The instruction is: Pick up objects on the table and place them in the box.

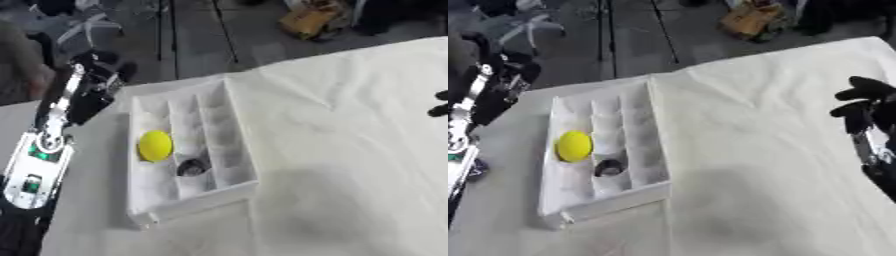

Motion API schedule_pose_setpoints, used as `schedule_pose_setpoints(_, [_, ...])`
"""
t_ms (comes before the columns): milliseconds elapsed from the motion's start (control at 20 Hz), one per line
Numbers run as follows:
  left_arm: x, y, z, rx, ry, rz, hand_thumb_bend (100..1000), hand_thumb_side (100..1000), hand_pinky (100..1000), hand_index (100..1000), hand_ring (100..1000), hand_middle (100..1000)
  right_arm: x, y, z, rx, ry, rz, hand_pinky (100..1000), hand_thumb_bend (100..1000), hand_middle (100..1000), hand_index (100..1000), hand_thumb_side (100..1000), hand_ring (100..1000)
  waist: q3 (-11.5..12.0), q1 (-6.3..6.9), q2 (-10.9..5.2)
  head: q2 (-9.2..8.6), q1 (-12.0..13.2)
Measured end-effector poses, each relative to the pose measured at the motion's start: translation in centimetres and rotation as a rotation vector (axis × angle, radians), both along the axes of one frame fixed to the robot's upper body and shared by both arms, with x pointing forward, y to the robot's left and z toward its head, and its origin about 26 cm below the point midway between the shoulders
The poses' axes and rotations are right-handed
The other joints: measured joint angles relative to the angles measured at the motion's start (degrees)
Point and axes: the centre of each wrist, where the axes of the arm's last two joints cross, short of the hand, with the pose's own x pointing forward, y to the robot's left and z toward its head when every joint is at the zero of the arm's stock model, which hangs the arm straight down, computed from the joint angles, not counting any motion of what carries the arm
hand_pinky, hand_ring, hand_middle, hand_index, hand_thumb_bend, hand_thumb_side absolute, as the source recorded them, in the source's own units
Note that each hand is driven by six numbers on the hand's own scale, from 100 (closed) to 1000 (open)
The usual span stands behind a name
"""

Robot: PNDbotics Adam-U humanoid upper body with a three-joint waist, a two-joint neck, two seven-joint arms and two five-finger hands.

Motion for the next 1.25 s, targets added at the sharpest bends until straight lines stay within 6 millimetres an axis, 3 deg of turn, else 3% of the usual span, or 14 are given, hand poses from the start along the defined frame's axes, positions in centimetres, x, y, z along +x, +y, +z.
schedule_pose_setpoints(300, [-2.4, 3.0, -1.8, -0.259, -0.081, 0.032, 693, 921, 647, 794, 653, 705, 0.0, 0.0, 0.0, 0.001, 0.000, -0.001, 729, 276, 681, 870, 703, 622, 1.0, -0.22, 0.00, -0.02, -0.6])
schedule_pose_setpoints(600, [-5.2, 5.7, -2.6, -0.336, -0.112, 0.162, 657, 909, 644, 794, 648, 702, 0.0, -0.1, 0.0, 0.000, -0.001, -0.005, 728, 276, 681, 870, 701, 621, 1.9, -0.35, 0.03, -0.01, -0.8])
schedule_pose_setpoints(900, [-6.6, 6.1, -2.9, -0.347, -0.118, 0.234, 660, 883, 642, 793, 643, 697, 0.0, -0.1, 0.0, 0.003, 0.000, -0.010, 729, 276, 680, 870, 701, 621, 2.4, -0.35, 0.04, -0.01, -0.9])
schedule_pose_setpoints(1250, [-7.0, 6.0, -2.9, -0.335, -0.116, 0.255, 658, 869, 641, 791, 641, 695, 0.0, -0.1, 0.0, 0.003, 0.000, -0.011, 728, 276, 680, 870, 701, 621, 2.3, -0.35, 0.02, -0.01, -1.2])
